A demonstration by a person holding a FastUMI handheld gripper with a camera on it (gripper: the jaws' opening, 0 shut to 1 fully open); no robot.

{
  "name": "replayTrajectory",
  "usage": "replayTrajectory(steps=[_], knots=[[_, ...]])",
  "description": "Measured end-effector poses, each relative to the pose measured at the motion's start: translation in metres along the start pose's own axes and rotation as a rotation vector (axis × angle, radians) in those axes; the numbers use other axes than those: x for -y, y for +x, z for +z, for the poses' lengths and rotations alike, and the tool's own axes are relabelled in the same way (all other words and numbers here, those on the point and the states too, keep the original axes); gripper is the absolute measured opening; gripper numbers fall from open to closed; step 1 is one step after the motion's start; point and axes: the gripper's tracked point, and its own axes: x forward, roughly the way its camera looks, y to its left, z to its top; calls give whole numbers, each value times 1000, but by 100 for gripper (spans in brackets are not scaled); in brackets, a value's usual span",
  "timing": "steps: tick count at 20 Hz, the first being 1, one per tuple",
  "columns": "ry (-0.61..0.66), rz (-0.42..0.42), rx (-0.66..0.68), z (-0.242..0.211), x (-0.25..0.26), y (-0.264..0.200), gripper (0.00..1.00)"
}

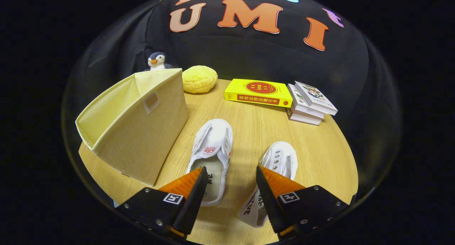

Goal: Open the storage box then place both shoes into the box .Put the left shoe in first, then the right shoe, with the right side of both shoes facing outward in a uniform manner.

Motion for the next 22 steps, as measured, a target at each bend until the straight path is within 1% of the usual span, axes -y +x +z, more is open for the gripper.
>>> replayTrajectory(steps=[7, 8, 9, 10, 11, 12, 13, 14, 15, 16, 19, 22], knots=[[0, 65, -32, 0, -7, 34, 68], [1, 70, -33, 0, -8, 37, 62], [5, 76, -34, 0, -10, 41, 59], [14, 84, -38, -1, -12, 45, 53], [25, 88, -42, -1, -13, 49, 49], [36, 84, -41, -1, -12, 52, 39], [42, 68, -43, 0, -9, 55, 31], [43, 47, -50, -1, -5, 57, 18], [51, 37, -59, -4, -3, 57, 12], [60, 43, -53, -3, -3, 58, 2], [142, 86, -32, 3, -8, 53, 1], [160, 95, 22, 18, -9, 45, 0]])
